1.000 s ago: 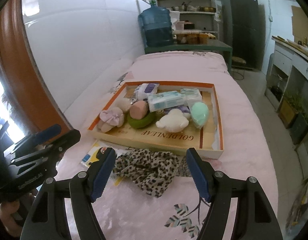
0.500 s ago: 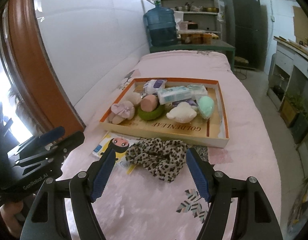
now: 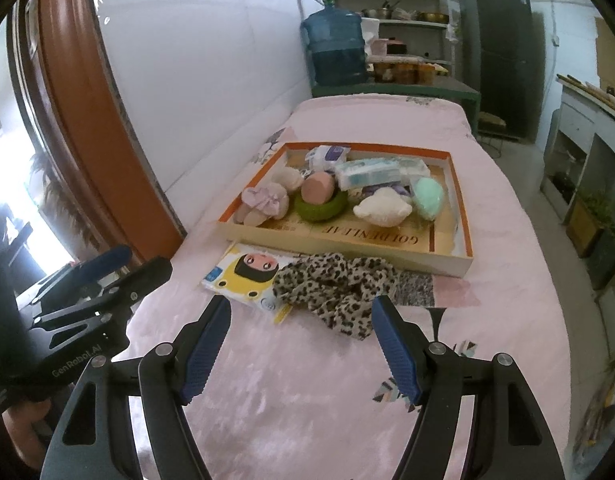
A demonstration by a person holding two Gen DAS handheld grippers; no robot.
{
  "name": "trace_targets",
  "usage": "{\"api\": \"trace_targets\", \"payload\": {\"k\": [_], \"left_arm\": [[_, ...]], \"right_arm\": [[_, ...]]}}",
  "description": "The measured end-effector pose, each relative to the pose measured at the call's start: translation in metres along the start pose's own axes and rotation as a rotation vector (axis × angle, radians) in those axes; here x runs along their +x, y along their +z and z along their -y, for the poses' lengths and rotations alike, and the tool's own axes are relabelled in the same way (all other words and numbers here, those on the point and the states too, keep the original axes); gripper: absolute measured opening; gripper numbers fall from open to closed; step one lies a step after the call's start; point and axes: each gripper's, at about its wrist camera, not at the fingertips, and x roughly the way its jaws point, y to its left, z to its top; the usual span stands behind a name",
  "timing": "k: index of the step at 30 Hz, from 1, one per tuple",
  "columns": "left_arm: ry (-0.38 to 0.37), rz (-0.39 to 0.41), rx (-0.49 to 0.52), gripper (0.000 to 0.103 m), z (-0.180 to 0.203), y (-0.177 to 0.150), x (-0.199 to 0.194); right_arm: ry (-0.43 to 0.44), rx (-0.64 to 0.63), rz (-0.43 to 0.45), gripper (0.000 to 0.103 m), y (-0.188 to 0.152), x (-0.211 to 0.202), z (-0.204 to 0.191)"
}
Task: Organize soft objects
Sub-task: 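Grasp the leopard-print cloth with the right gripper while the left gripper grasps the yellow wipes pack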
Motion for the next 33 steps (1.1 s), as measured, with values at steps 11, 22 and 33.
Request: {"api": "trace_targets", "payload": {"k": [11,22,33], "left_arm": [[0.007,-0.012,-0.004,0.065,-0.009,-0.015,0.003],[-0.006,-0.036,-0.014,0.065,-0.016,-0.021,0.017],[-0.005,-0.066,-0.035,0.065,-0.026,-0.021,0.036]], "right_arm": [[0.004,-0.003,-0.025,0.074,-0.009,0.009,-0.004],[-0.012,0.008,-0.052,0.075,-0.012,0.032,0.001],[-0.05,0.002,-0.052,0.077,0.001,0.064,0.009]]}}
